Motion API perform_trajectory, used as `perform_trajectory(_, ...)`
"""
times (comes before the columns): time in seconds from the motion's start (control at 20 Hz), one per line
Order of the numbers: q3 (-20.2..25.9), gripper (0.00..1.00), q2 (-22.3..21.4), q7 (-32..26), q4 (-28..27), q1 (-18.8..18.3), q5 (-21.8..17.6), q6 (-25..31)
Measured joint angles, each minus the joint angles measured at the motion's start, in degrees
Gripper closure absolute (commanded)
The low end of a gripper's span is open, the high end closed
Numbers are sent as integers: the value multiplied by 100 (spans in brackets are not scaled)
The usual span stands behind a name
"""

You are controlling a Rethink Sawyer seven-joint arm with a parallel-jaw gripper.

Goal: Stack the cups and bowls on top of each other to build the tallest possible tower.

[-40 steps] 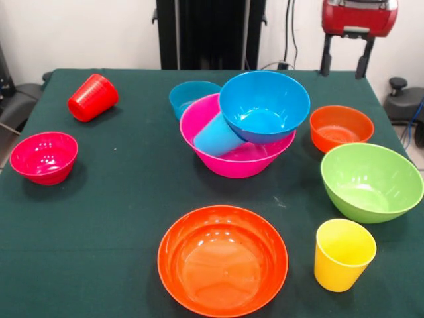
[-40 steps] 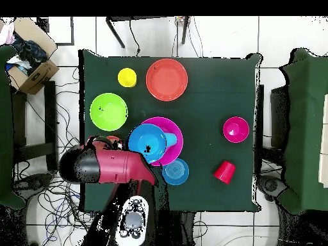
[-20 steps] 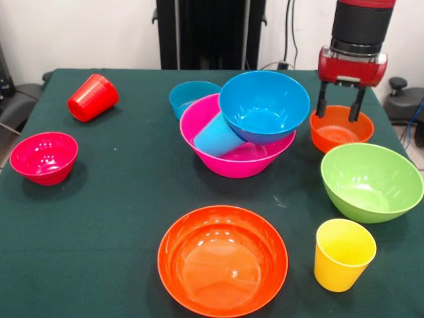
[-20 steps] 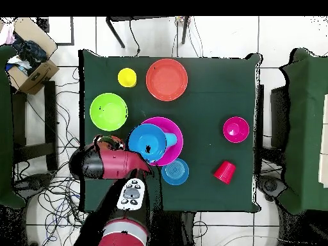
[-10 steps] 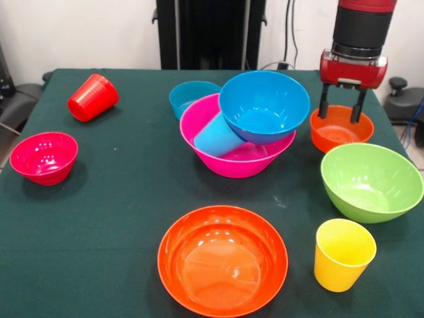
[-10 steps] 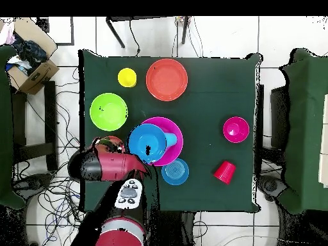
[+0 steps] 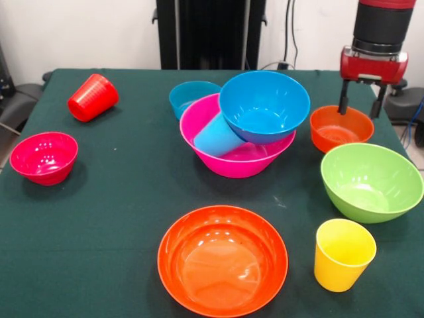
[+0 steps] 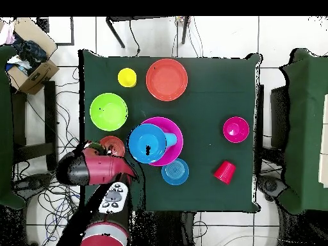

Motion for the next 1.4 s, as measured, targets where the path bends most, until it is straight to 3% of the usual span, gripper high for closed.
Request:
perform_trajectory(0.6,-49,0,360,99,-2,320,24,-15)
perform_trajectory(0.85,-35,0,523,99,-5,373,25,-276)
perform_trajectory(1.4,96,0,567,99,-3,267,26,-547)
